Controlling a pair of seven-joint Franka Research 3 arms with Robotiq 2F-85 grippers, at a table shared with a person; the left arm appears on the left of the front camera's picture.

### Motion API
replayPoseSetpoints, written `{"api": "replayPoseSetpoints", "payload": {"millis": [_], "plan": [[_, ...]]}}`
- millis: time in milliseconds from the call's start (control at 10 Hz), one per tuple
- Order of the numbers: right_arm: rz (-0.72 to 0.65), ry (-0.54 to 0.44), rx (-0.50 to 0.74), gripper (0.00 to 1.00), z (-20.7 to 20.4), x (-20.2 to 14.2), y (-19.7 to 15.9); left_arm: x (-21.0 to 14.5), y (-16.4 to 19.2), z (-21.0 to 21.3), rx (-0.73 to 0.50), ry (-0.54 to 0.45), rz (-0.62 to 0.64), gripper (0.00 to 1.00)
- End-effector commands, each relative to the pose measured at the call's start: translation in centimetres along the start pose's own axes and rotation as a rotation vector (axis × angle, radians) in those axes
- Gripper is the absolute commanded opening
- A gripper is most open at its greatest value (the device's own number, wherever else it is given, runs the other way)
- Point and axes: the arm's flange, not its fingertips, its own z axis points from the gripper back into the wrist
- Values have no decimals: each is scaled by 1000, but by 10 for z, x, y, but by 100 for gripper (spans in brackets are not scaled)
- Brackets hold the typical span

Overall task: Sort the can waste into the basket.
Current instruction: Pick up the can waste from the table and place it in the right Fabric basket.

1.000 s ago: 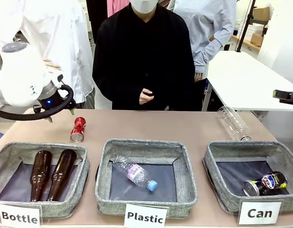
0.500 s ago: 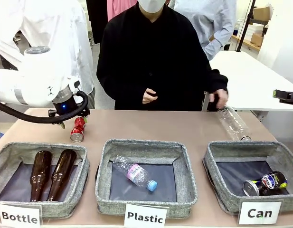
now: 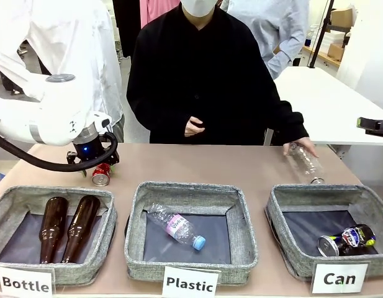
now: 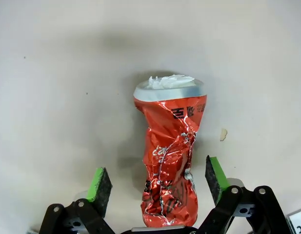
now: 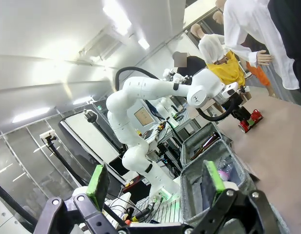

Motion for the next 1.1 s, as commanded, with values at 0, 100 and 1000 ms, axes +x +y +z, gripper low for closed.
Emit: {"api": "replayPoseSetpoints", "payload": {"millis": [0, 100, 1000], "plan": [[18, 15, -8, 100, 0, 0, 2, 5, 2, 8, -2, -25, -46, 100], [18, 15, -8, 100, 0, 0, 2, 4, 2, 9, -5, -27, -56, 40], [18, 15, -8, 100, 0, 0, 2, 10, 7, 12, 38, -4, -44, 0]]}}
